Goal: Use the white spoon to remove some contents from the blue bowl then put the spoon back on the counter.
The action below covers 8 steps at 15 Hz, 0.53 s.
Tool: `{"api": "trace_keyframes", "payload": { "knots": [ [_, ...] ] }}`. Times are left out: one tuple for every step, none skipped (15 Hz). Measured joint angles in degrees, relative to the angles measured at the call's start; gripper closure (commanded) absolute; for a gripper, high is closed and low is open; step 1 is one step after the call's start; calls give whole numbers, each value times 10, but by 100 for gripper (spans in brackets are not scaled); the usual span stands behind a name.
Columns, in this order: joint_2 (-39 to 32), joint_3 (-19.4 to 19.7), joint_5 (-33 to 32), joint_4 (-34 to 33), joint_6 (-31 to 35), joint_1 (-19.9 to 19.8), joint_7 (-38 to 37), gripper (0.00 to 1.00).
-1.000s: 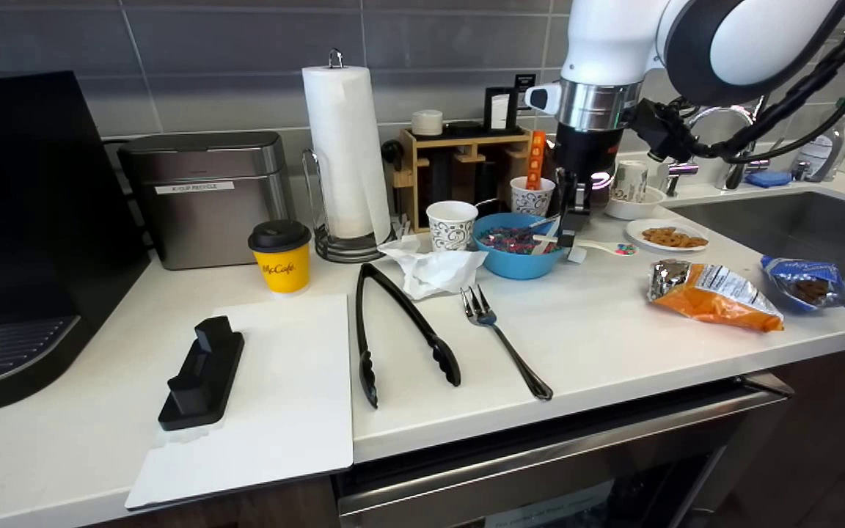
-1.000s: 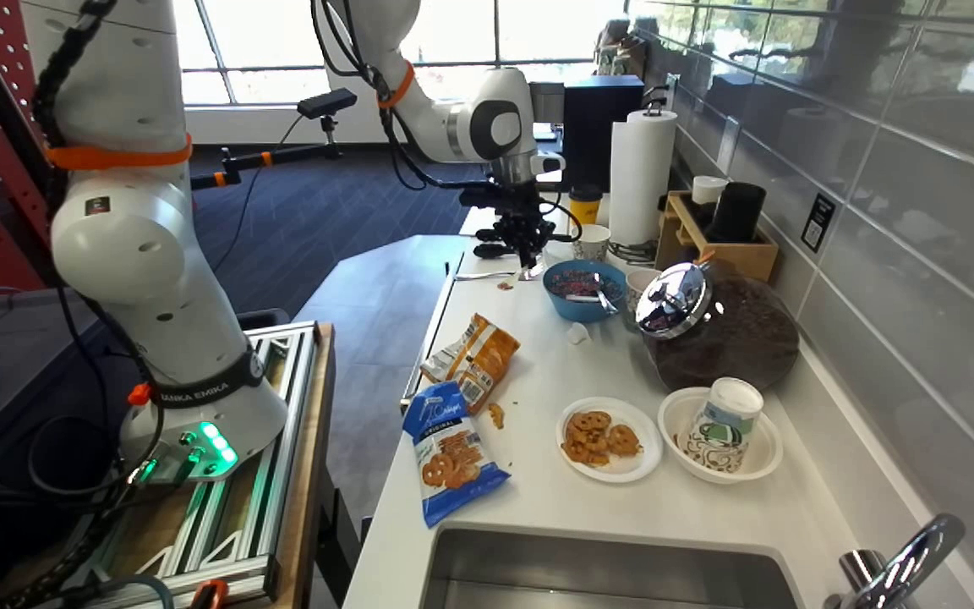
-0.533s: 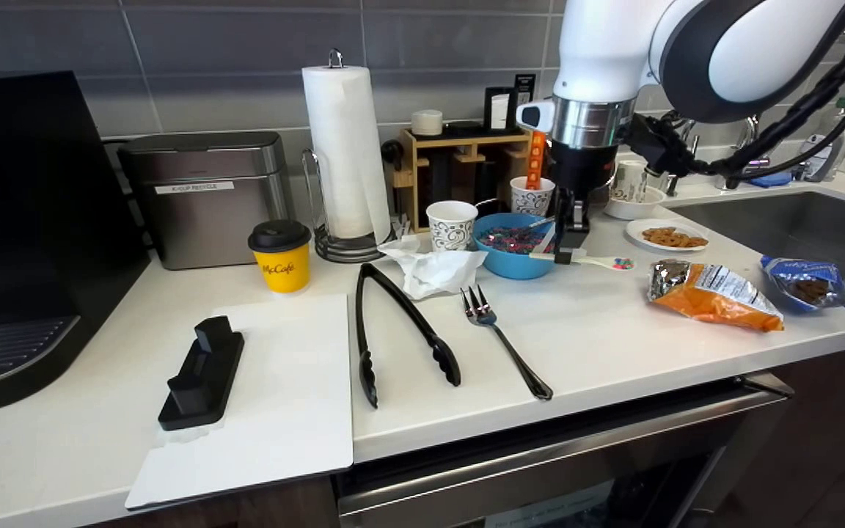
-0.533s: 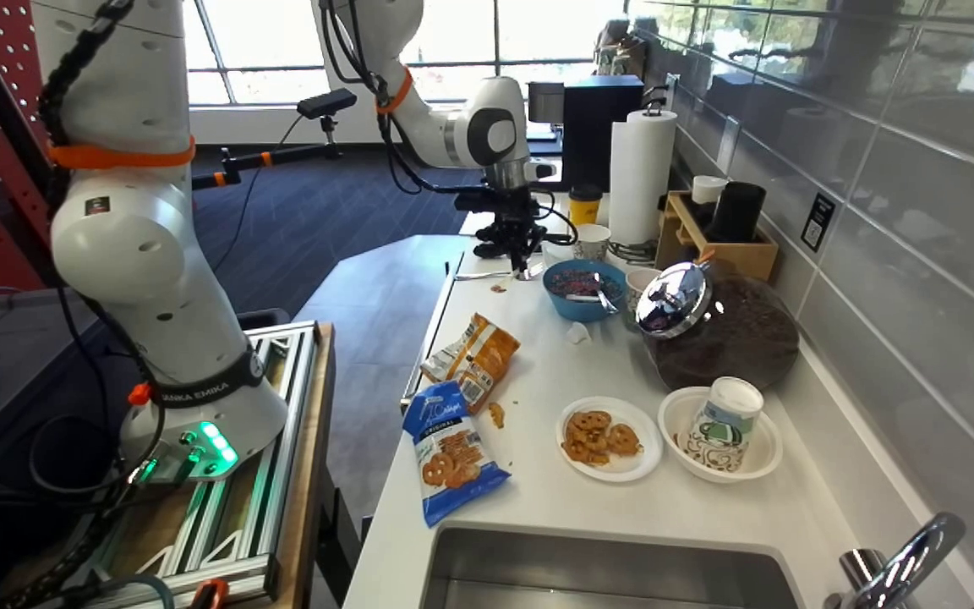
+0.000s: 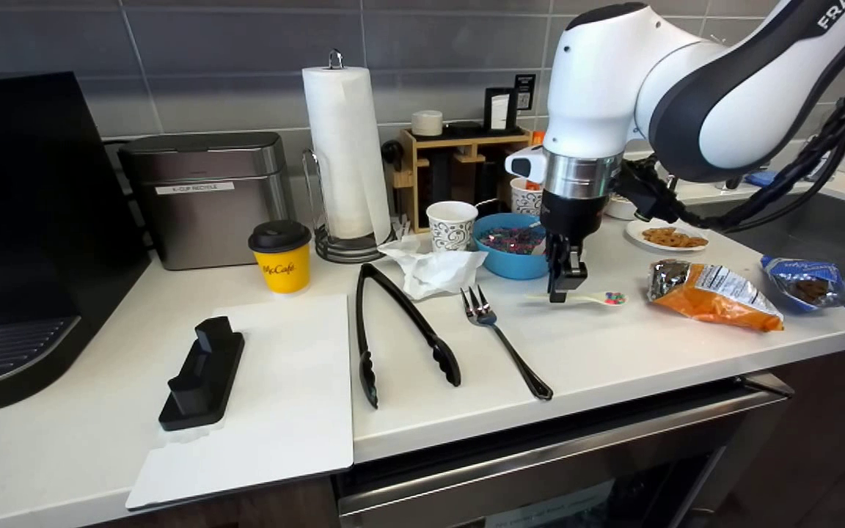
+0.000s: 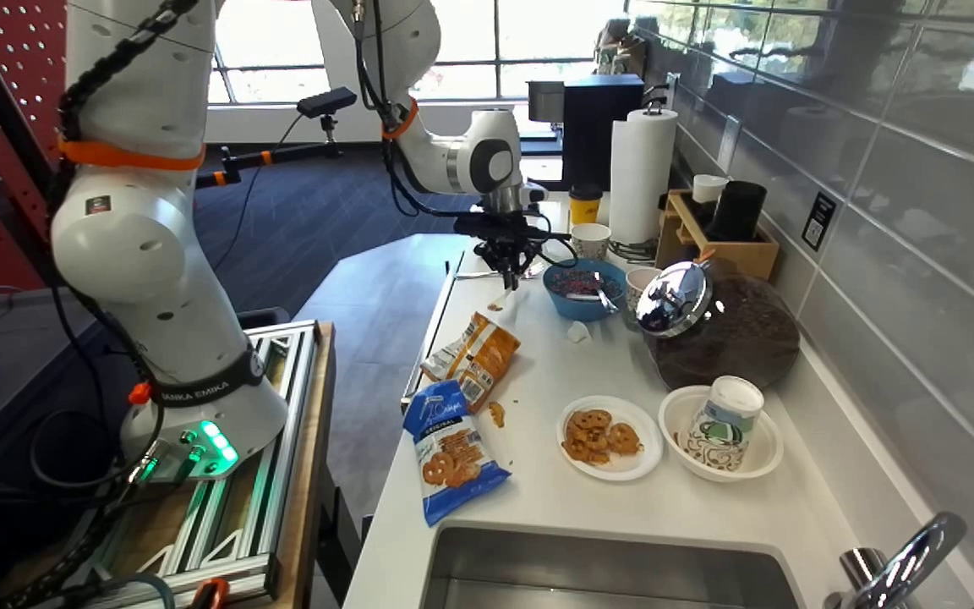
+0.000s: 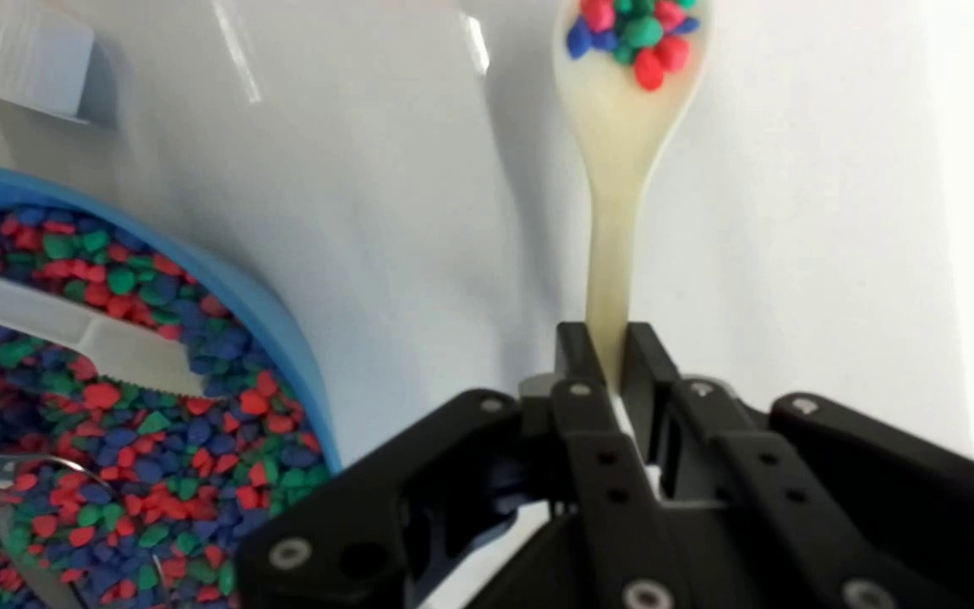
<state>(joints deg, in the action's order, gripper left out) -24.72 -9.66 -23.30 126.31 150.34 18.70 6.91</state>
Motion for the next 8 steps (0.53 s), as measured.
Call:
{"api": "trace_keyframes", "payload": {
  "knots": [
    [-8, 0, 0, -2, 10, 0, 5, 97],
    [-15, 1, 0, -4, 17, 0, 12, 97],
    [-22, 1, 0, -5, 24, -1, 17, 97],
    [-27, 2, 0, -5, 30, -1, 22, 97],
    [-31, 3, 0, -5, 35, -1, 27, 97],
    [-35, 4, 0, -6, 37, -2, 32, 97],
    [-37, 5, 0, -7, 37, -2, 36, 97],
    [-37, 5, 0, -8, 37, -2, 39, 97]
  ]
}}
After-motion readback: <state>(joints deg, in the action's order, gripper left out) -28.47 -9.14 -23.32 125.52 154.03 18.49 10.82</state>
